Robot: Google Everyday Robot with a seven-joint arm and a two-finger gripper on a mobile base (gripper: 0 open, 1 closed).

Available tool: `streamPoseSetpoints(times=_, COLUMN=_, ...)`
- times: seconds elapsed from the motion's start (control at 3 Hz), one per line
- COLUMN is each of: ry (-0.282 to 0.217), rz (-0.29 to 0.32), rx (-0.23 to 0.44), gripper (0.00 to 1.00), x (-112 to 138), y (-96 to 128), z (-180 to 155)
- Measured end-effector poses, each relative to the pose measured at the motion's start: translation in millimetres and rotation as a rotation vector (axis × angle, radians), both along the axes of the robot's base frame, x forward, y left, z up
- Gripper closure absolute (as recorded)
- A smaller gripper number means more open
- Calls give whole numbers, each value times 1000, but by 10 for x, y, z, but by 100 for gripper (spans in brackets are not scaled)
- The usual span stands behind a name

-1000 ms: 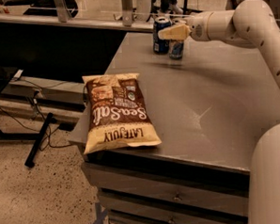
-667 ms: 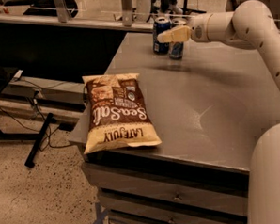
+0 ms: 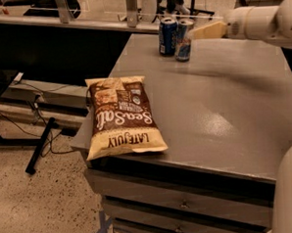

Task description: Move redbull can near pepsi can

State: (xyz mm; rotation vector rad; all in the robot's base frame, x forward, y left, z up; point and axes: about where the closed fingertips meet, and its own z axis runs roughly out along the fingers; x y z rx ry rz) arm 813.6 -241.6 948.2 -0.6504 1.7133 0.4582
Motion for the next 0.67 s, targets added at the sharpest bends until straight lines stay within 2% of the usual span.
streamPoseSetpoints(times=0.33, ry=-37, rz=-46, rx=-24, gripper=0, x=-339, y=-807, z=225)
streamPoseSetpoints(times=0.67, ry=-48, rz=-42, rx=-24, gripper=0, x=-330, y=-803, z=296)
